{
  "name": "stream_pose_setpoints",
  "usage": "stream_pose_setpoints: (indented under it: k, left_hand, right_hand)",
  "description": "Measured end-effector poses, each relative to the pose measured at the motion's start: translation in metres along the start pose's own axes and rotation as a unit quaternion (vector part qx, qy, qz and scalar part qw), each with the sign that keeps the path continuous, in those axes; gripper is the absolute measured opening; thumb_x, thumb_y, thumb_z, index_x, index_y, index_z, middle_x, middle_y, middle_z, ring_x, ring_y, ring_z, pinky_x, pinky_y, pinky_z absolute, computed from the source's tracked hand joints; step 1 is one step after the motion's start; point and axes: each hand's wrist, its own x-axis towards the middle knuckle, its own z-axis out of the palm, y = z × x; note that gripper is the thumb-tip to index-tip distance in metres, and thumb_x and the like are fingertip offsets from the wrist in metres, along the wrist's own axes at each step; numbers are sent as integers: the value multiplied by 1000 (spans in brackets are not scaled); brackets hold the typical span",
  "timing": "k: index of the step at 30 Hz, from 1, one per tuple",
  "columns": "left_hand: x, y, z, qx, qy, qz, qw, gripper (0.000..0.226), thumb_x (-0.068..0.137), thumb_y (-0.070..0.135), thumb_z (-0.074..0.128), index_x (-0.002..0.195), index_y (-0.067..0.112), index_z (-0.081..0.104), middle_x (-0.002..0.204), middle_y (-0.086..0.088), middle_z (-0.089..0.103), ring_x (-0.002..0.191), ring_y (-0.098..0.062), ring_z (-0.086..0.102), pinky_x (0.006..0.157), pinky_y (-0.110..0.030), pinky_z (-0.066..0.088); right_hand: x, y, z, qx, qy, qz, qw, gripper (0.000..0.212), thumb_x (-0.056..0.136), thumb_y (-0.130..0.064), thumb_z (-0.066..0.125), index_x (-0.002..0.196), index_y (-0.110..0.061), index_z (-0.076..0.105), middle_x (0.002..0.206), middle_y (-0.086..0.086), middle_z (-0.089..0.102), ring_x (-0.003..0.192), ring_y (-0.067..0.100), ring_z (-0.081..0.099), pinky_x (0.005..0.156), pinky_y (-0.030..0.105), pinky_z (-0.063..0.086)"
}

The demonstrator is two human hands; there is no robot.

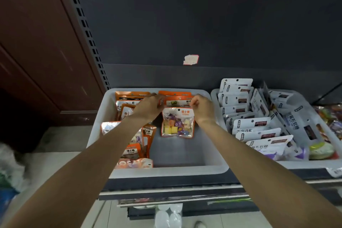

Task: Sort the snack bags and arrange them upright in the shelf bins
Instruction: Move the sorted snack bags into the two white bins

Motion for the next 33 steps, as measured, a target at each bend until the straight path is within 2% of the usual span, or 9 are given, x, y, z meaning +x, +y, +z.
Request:
stream_pose_setpoints:
  k: [2,5,10,14,18,23,26,29,33]
  left_hand:
    - [-1,4,0,7,-21,5,1000,34,95,28,53,128,20,53,120,-6,58,103,-25,63,89,-39,54]
    - [-3,10,3,40,-47,7,998,35,94,29,56,127,21,52,124,-6,60,105,-24,63,90,-40,53]
    - [-10,26,0,65,8,30,997,28,95,27,53,123,20,56,121,-4,62,103,-24,63,88,-41,53]
    - [-25,61,-8,45,63,55,996,26,97,27,47,120,19,58,116,-5,63,102,-25,61,84,-39,51]
    - [-38,112,-6,55,72,87,992,29,99,29,42,124,20,54,120,-7,59,106,-27,58,82,-34,47]
    - [-53,192,24,-11,87,149,985,26,96,26,48,117,20,61,111,-5,66,97,-25,62,80,-38,51]
    - [-62,251,60,-52,72,185,979,22,95,23,50,113,20,63,105,0,67,93,-19,62,79,-37,51]
    - [-72,323,104,-72,51,210,974,21,94,21,51,110,23,64,102,0,67,88,-18,62,76,-35,50]
    - [-85,425,169,-68,28,232,970,23,95,21,50,114,19,62,108,-3,65,91,-23,62,76,-40,50]
  right_hand:
    - [0,1,-1,-16,-11,-5,1000,18,90,6,48,91,-2,65,96,11,68,90,24,62,71,24,43]
    - [0,1,-4,-41,-19,-28,999,19,92,0,49,101,-4,65,103,11,67,95,25,62,81,30,49]
    - [-15,-3,-24,-42,-61,-80,994,26,90,-5,56,114,-11,63,117,9,61,105,23,60,92,32,46]
    - [-37,-2,-63,-20,-32,-110,993,22,90,-7,57,111,-9,65,111,11,62,101,23,60,88,29,44]
    - [-58,19,-112,-36,8,-112,993,24,89,-6,58,112,-8,64,110,10,63,100,22,61,85,20,41]
    - [-87,73,-177,-56,35,-84,994,28,91,-10,55,118,-12,62,114,7,61,101,20,60,90,29,47]
    - [-110,124,-222,-83,45,-57,994,26,92,-14,55,117,-12,62,113,10,60,99,26,60,87,37,48]
    - [-138,186,-274,-85,55,-19,995,26,91,-13,56,116,-12,62,112,11,61,99,28,59,84,36,48]
    - [-174,277,-346,-98,58,24,993,27,93,-15,55,120,-13,60,116,9,61,100,25,60,82,35,49]
